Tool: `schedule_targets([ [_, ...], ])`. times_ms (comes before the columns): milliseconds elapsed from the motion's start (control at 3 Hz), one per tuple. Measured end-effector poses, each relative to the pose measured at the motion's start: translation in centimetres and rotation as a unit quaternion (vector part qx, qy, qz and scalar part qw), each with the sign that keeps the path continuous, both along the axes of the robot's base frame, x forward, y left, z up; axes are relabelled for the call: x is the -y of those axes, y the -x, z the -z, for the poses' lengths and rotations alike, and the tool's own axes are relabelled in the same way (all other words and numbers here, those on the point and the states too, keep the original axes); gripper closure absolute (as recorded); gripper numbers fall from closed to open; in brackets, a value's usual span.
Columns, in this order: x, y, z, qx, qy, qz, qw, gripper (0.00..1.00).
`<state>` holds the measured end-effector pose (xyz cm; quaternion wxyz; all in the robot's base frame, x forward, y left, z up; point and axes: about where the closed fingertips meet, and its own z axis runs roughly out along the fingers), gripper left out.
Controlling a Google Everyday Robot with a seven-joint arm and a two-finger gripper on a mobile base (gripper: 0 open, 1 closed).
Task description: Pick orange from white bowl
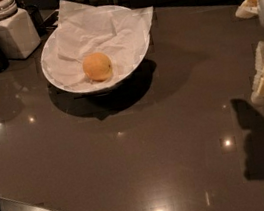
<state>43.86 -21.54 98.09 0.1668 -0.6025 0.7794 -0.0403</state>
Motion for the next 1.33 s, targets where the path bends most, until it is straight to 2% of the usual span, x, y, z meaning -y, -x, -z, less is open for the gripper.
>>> schedule_targets([
  [333, 0.0, 0.0, 0.0, 0.0, 0.0, 0.0, 1.0, 0.0],
  [667, -1.7, -1.2, -0.9, -0.008, -0.007, 0.01, 0.9999, 0.0],
  [1000, -4.2, -3.5, -1.7, -0.028, -0.007, 0.013, 0.9995, 0.0],
  [1333, -7.8, -5.6, -1.6, -0.041, 0.0, -0.01, 0.9991, 0.0],
])
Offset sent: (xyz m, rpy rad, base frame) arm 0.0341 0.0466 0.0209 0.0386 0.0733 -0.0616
